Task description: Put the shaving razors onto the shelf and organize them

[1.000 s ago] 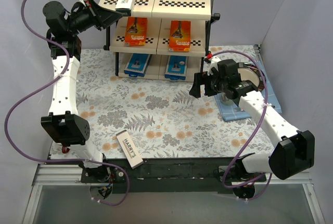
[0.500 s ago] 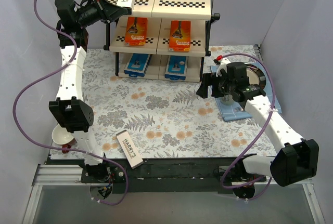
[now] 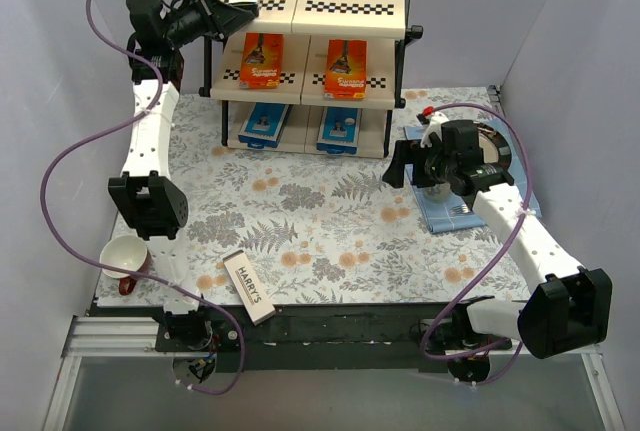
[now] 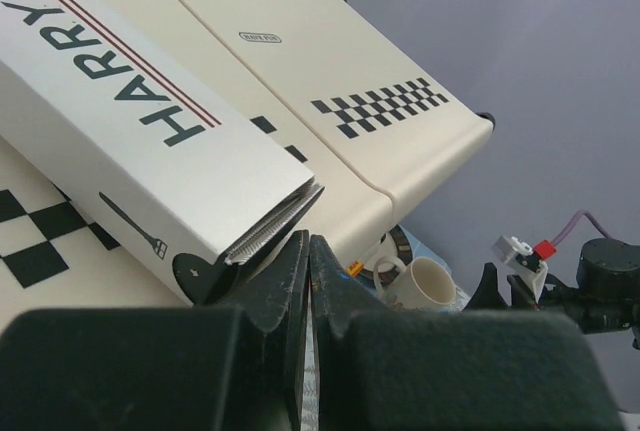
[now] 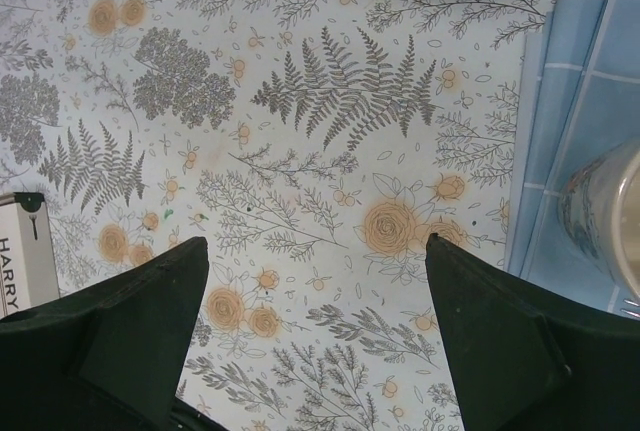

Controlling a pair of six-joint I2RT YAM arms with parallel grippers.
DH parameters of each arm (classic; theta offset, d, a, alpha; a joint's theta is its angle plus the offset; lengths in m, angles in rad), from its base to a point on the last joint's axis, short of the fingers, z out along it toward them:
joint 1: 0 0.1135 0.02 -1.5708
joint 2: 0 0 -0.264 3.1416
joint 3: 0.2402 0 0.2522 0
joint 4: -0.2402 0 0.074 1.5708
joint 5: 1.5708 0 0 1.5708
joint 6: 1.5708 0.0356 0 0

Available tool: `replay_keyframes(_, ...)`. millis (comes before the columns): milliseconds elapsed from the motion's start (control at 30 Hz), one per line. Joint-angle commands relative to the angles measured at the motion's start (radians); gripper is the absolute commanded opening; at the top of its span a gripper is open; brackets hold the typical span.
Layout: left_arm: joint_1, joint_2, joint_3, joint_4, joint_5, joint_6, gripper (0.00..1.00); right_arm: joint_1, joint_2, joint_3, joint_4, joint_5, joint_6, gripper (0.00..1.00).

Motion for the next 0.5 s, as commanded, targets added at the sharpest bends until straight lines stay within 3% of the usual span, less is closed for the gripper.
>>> replay_keyframes(0,-0.001,0.001,0.073,0.013,-0.037,0.025,0.0,-0.013,-0.017,-0.002,0.026,-0.015,0.008,0.96)
replay_keyframes(133,0.003,-0.113,-0.04,0.051,0.046,0.031,0.03,-0.022,-0.025,-0.002,0.027,-0.013,0.002,0.96)
replay_keyframes(167,0.005,-0.193,-0.091,0.075,0.097,0.033,0.12,-0.025,-0.029,-0.004,0.027,-0.013,-0.006,0.96)
replay_keyframes(200,0.012,-0.243,-0.205,0.076,0.113,0.042,0.35,-0.027,-0.034,-0.004,0.026,-0.015,-0.01,0.96)
replay_keyframes(300,0.04,-0.415,-0.422,0.062,0.133,0.096,0.62,-0.027,-0.026,0.018,0.02,-0.065,-0.048,0.98)
replay_keyframes(333,0.048,-0.451,-0.468,0.044,0.132,0.113,0.75,-0.026,-0.019,0.03,0.018,-0.124,-0.059,0.99)
replay_keyframes(467,0.124,-0.623,-0.692,-0.058,0.113,0.133,0.87,0.082,0.027,0.094,0.009,-0.134,-0.117,0.99)
